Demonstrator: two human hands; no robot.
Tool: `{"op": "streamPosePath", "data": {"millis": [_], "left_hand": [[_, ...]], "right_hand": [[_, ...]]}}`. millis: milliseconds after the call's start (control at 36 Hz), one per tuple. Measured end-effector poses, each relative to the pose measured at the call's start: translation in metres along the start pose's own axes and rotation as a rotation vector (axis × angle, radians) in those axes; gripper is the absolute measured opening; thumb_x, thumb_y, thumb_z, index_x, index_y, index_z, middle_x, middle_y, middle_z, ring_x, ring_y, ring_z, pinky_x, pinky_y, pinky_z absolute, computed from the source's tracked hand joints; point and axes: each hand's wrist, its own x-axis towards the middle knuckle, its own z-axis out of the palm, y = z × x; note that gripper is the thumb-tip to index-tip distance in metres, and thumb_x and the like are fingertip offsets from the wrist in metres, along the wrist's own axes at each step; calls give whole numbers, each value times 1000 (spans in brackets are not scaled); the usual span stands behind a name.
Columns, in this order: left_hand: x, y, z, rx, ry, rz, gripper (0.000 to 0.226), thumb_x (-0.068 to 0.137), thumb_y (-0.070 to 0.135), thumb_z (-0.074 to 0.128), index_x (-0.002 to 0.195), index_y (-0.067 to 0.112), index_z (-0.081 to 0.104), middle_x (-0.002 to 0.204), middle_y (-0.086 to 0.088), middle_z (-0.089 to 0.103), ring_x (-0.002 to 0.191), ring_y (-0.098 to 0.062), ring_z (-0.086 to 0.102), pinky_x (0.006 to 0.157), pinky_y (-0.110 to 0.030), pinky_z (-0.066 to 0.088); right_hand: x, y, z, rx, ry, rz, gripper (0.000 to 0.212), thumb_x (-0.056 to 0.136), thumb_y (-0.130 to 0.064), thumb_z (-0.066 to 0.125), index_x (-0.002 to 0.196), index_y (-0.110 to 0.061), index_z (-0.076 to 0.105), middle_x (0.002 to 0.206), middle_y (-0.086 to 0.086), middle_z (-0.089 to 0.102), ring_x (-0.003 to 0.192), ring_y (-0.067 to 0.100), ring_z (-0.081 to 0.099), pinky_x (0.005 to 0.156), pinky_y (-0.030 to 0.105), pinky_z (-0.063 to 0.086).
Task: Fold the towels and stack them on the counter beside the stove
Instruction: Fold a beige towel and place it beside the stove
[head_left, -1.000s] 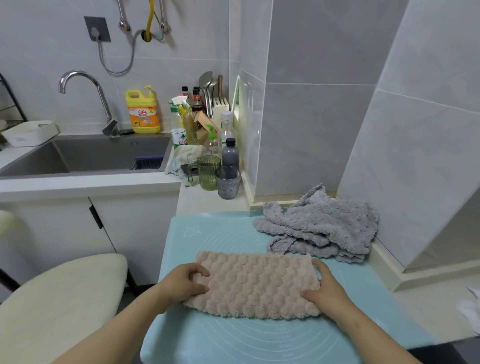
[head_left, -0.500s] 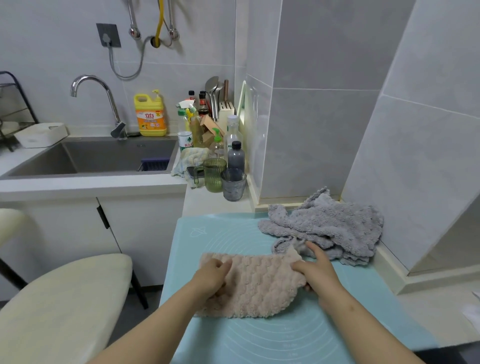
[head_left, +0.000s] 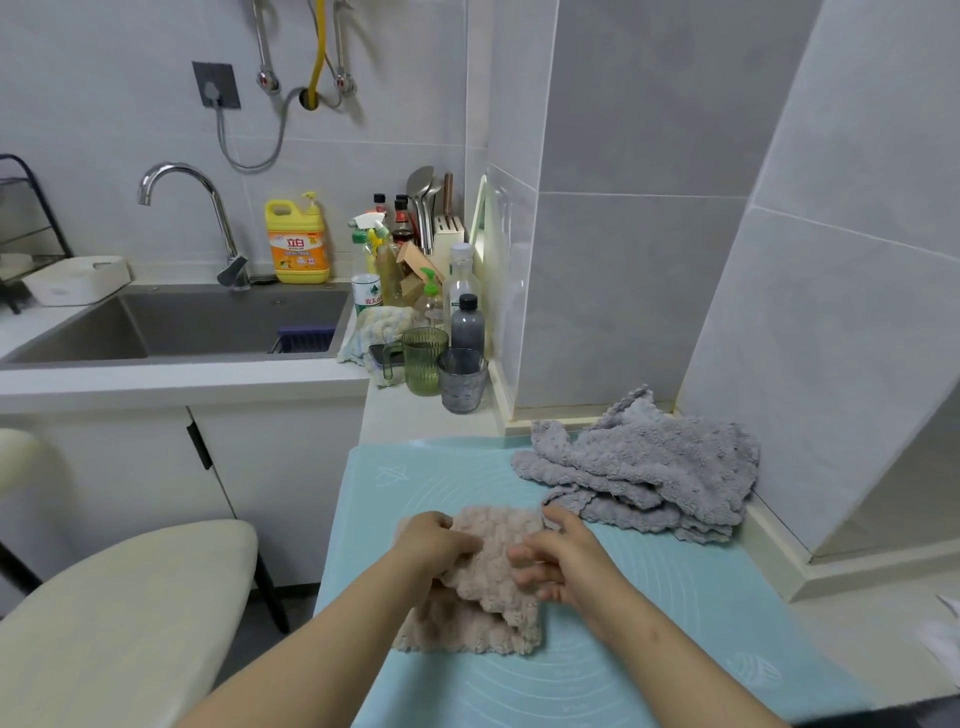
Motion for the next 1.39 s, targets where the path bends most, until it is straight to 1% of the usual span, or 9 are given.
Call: {"op": "streamPosePath", "data": {"millis": [167, 278, 528, 639, 778, 944, 1028, 1139, 1389], "left_hand": [[-12, -3, -18, -17, 0, 207, 35, 88, 6, 61, 113, 25, 44, 78, -6, 56, 55, -13, 53, 40, -16, 41], [-12, -18, -41, 89, -17, 299, 62, 91, 1, 51, 127, 47, 32, 89, 4, 54, 71, -15, 50, 61, -22, 46], [-7, -41, -56, 460, 20, 280, 33, 87, 14, 59, 112, 34, 55, 118, 8, 53, 102, -13, 56, 92, -25, 47], [-5, -46, -59, 580, 33, 274, 45, 80, 24, 68, 121, 33, 53, 118, 7, 53, 87, -10, 55, 86, -22, 47], [-7, -41, -51, 769, 333, 504, 44, 92, 30, 49, 135, 28, 43, 141, 3, 34, 127, -14, 38, 100, -24, 35], [7, -53, -28, 1052, 91, 458, 65, 92, 53, 9, 150, 24, 14, 159, 6, 2, 147, -15, 0, 118, -34, 7], [10, -62, -25, 1174, 114, 399, 62, 94, 48, 2, 151, 23, 10, 159, 7, -1, 147, -17, -1, 117, -39, 9], [15, -73, -33, 1205, 246, 505, 54, 79, 38, 29, 110, 22, 70, 121, 6, 65, 102, -22, 67, 73, -35, 55], [18, -69, -36, 1225, 222, 432, 45, 78, 40, 33, 94, 32, 75, 105, 13, 71, 74, -13, 66, 55, -24, 50]], "right_hand": [[3, 8, -4, -82, -1, 67, 21, 90, -12, 53, 109, -22, 48, 76, 3, 64, 53, 12, 56, 49, 21, 38], [5, 12, 0, -102, 22, 46, 18, 90, -11, 53, 94, -28, 49, 76, 2, 61, 54, 10, 54, 50, 21, 37], [10, 23, 17, -260, 23, 21, 20, 87, -11, 57, 102, -24, 53, 71, 1, 51, 55, 11, 44, 50, 22, 32], [8, 27, 17, -353, 53, -26, 18, 88, -15, 58, 104, -22, 54, 75, -4, 53, 59, 8, 46, 56, 20, 35], [5, 22, 30, -769, 196, -293, 36, 93, -22, 49, 129, -23, 49, 127, -7, 48, 121, 12, 42, 99, 26, 36], [18, 25, 58, -1238, 24, -255, 52, 99, -41, 24, 149, -29, 15, 158, -8, -2, 146, 16, -6, 116, 34, 5], [25, 41, 62, -1263, 0, -158, 56, 98, -51, 20, 149, -33, 7, 158, -8, -7, 145, 21, -12, 116, 38, 1], [30, 54, 66, -1297, 6, -121, 77, 80, -67, -5, 149, -34, 0, 158, -8, -12, 144, 23, -15, 115, 43, -3], [39, 48, 61, -1285, -85, -44, 60, 97, -52, 16, 149, -33, -6, 156, -8, -18, 143, 25, -19, 114, 48, -8]]}}
